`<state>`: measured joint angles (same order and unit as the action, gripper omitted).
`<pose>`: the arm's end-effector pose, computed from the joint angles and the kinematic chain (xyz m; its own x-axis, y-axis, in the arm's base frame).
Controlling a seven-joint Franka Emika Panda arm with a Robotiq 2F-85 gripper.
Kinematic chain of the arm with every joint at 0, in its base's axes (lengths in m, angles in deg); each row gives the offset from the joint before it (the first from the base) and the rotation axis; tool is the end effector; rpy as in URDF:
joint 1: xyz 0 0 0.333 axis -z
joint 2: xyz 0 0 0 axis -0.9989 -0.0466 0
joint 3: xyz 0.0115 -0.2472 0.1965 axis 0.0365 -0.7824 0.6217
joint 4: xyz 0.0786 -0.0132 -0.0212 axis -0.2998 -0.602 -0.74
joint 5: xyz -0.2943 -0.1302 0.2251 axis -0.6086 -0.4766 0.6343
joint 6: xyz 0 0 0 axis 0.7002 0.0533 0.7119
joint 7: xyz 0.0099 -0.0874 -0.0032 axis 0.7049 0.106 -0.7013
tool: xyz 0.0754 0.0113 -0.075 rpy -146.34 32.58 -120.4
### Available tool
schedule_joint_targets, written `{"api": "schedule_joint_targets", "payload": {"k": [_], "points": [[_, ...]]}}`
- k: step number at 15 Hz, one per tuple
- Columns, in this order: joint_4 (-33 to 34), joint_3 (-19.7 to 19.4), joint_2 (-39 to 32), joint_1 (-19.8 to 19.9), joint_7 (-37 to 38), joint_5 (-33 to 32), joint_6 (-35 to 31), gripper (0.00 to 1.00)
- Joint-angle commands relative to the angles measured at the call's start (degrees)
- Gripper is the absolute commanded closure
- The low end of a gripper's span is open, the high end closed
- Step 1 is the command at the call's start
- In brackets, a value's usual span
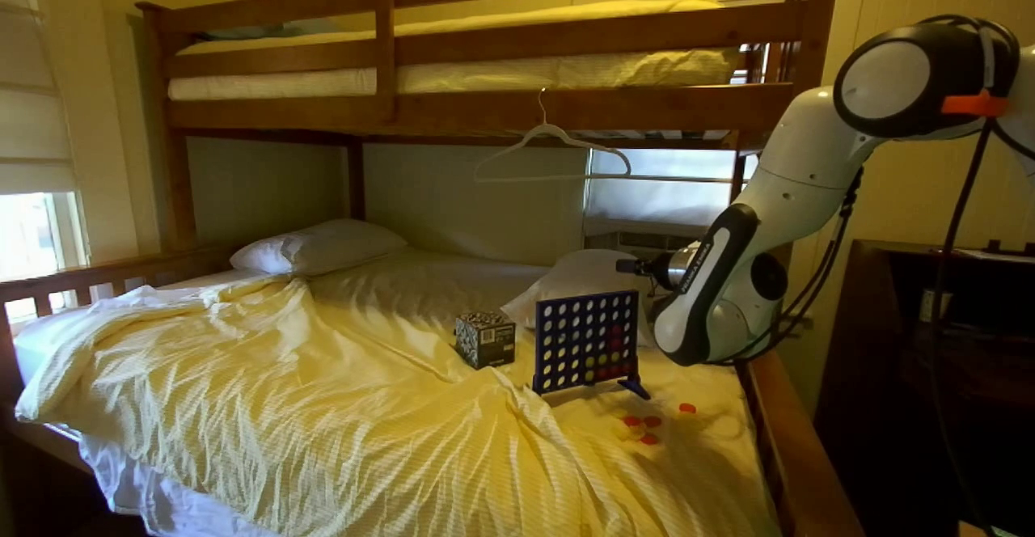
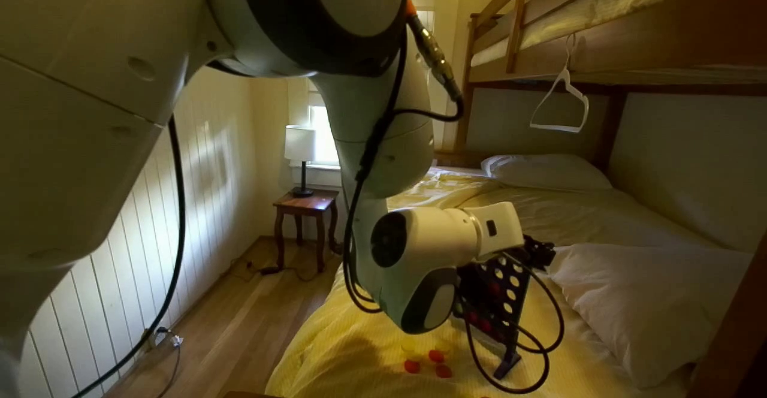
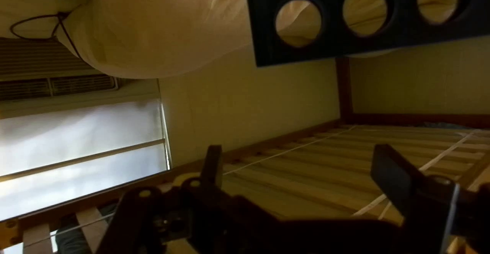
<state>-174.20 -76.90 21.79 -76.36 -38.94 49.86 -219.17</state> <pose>0.5152 -0.1767 0.2952 0.1022 -0.1913 0.9762 -0.4519 -0.8832 -0.1257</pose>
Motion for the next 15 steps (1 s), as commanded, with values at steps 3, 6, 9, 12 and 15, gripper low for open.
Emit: {"api": "schedule_joint_targets", "payload": {"k": [3, 6, 9, 12, 15], "points": [[-6.24, 0.55, 5.41, 0.76, 2.85, -3.00, -0.10, 0.00], [-9.57, 0.19, 8.83, 0.08, 2.26, -2.20, 2.58, 0.00], [-11.92, -0.52, 12.09, -0.69, 0.04, -0.93, 5.99, 0.00], [-13.35, -1.06, 15.79, -1.40, -2.50, -0.09, 11.86, 0.00], [-13.66, -1.64, 19.28, -2.01, -5.49, 0.07, 20.08, 0.00]]}}
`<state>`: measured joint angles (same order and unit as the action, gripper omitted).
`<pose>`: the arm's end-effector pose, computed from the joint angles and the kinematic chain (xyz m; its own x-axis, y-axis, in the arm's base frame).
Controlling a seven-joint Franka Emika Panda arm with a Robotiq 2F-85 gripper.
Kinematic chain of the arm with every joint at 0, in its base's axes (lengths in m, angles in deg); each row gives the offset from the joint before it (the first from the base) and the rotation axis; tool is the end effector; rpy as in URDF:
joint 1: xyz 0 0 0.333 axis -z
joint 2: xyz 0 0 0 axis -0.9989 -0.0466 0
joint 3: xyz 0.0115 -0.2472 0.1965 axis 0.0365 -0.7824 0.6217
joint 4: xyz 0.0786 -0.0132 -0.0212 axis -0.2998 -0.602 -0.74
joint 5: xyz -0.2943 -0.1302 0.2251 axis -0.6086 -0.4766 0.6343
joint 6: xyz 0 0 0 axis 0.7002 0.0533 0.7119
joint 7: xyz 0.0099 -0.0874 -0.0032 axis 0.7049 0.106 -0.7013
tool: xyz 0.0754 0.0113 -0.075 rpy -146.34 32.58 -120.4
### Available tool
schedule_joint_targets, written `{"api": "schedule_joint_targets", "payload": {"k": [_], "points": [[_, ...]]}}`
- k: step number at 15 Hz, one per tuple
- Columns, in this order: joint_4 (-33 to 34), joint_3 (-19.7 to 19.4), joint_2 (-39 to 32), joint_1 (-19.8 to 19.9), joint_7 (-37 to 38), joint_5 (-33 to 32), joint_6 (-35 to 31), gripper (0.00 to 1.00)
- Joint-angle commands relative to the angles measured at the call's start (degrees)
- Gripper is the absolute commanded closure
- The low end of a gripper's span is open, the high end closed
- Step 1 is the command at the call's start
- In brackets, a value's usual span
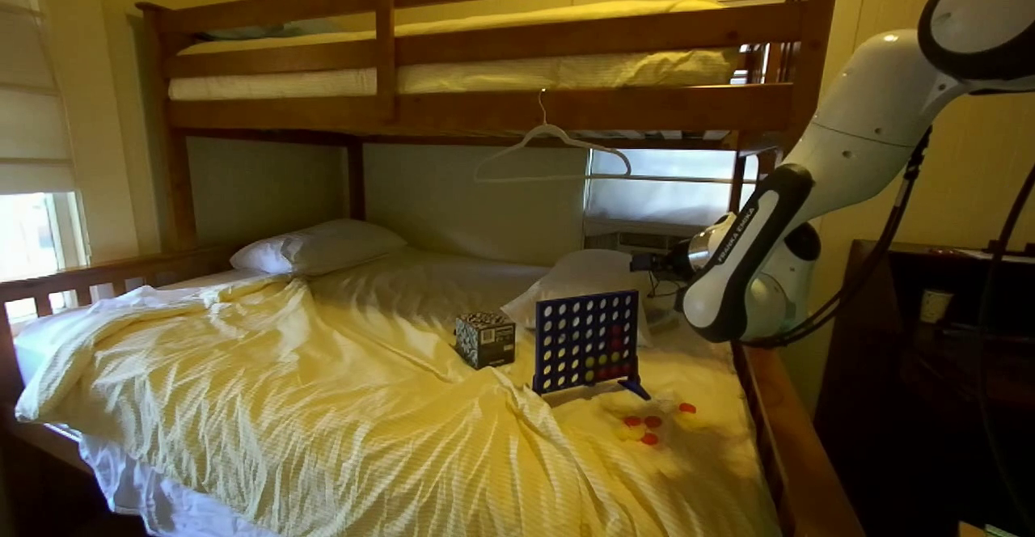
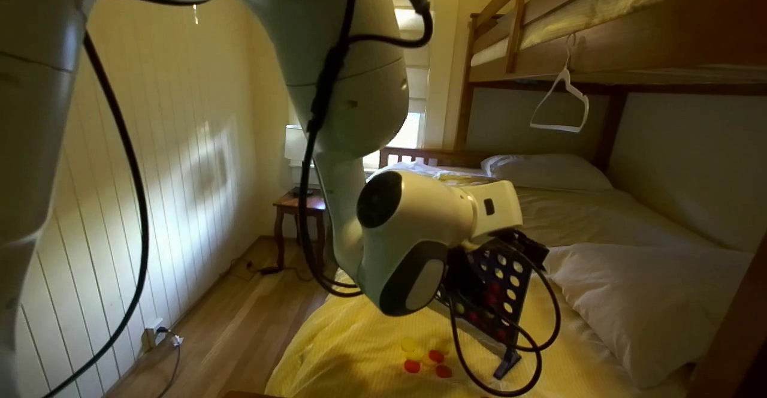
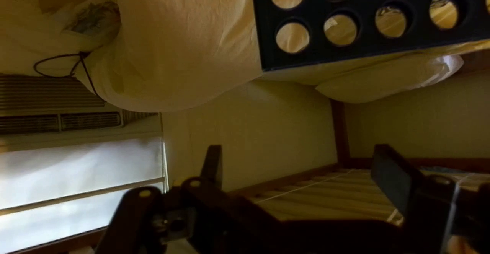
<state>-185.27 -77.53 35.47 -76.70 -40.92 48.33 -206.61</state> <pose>0.4795 -0.1687 0.3290 0.2673 -0.2461 0.9317 -0.4495 -0.8870 -0.1054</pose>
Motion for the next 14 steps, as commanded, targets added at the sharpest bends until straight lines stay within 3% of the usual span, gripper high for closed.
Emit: {"api": "schedule_joint_targets", "payload": {"k": [1, 8, 14], "points": [[-2.50, -1.29, 6.57, -2.10, -4.88, 2.06, 10.00, 0.00], [-2.00, -1.30, 10.89, -3.04, -10.97, 1.60, 23.47, 0.00], [-2.10, -1.14, 12.32, -4.07, -13.24, 1.53, 29.35, 0.00]]}}
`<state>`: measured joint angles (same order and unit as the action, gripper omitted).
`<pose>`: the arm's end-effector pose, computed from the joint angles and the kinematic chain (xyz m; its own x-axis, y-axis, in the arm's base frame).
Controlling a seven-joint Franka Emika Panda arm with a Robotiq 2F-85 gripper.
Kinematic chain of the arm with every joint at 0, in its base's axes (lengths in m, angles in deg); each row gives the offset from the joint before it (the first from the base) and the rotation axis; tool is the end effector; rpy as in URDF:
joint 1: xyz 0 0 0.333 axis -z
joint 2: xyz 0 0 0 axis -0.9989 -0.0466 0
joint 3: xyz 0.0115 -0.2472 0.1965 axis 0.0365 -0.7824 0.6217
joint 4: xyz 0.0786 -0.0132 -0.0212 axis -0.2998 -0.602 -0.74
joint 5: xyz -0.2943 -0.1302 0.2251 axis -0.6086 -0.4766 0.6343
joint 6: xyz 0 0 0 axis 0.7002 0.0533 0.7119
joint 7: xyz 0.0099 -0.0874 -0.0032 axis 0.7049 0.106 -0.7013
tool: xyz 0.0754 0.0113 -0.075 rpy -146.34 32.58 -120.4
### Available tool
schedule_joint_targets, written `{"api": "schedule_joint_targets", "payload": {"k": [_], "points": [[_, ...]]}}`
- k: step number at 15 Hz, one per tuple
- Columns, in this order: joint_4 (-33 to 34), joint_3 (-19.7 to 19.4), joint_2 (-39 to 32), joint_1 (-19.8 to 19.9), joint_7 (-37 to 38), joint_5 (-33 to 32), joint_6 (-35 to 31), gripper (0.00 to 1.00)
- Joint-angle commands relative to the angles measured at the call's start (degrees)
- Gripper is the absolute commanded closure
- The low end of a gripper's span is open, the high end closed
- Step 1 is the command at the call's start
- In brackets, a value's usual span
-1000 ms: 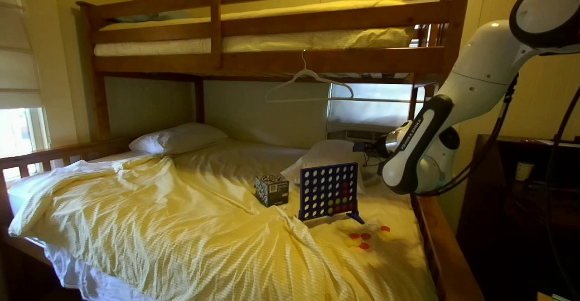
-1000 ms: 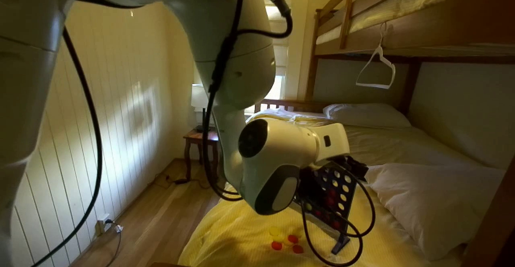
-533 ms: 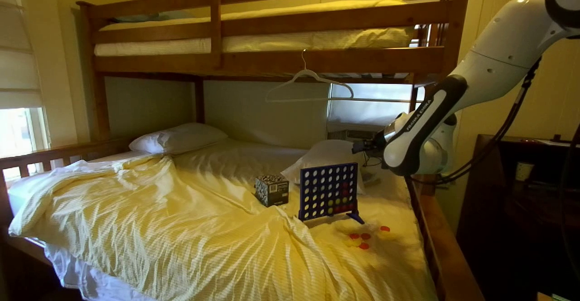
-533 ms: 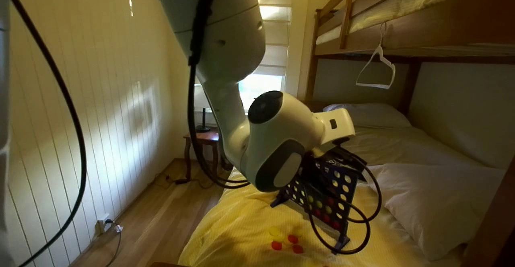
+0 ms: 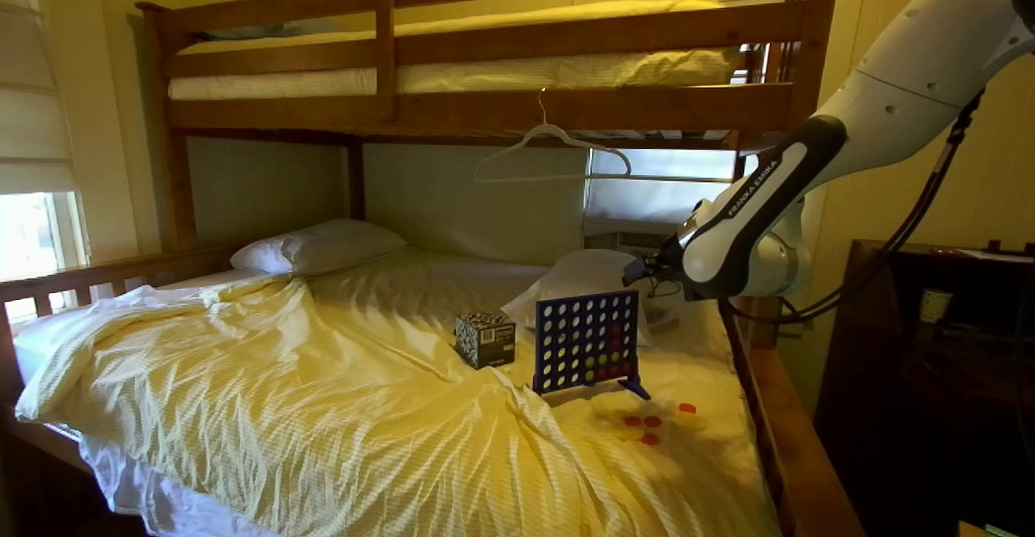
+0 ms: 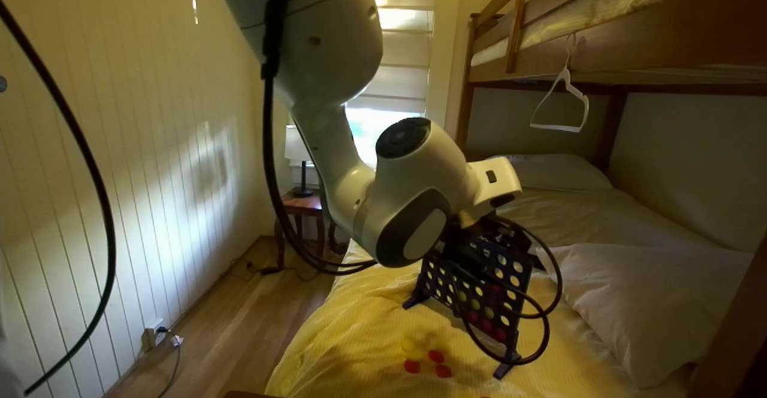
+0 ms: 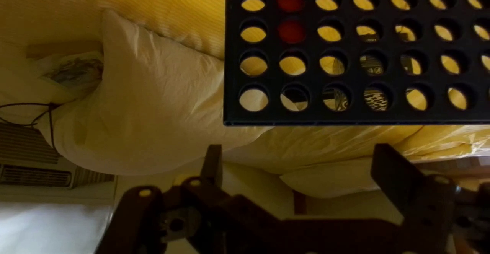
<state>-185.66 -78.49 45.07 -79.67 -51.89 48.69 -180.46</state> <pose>0.4934 -0.1539 0.3499 0.5785 -0.1897 0.7933 -0.3334 -0.9426 0.0178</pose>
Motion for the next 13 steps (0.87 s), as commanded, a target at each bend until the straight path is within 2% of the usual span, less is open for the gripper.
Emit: {"api": "schedule_joint_targets", "payload": {"k": [1, 4, 9, 10, 13], "points": [[-1.83, -0.33, 2.75, -1.43, -3.12, 1.19, 3.54, 0.00], [-1.99, -0.38, 2.86, -2.22, -4.87, 1.28, 4.81, 0.00], [-1.53, -0.43, 3.29, -3.17, -4.20, 1.43, 10.51, 0.00], [-0.10, 0.07, 0.96, -2.18, -2.90, 0.00, 7.97, 0.00], [-0.04, 0.07, 0.89, -2.17, -2.90, -0.01, 8.15, 0.00]]}}
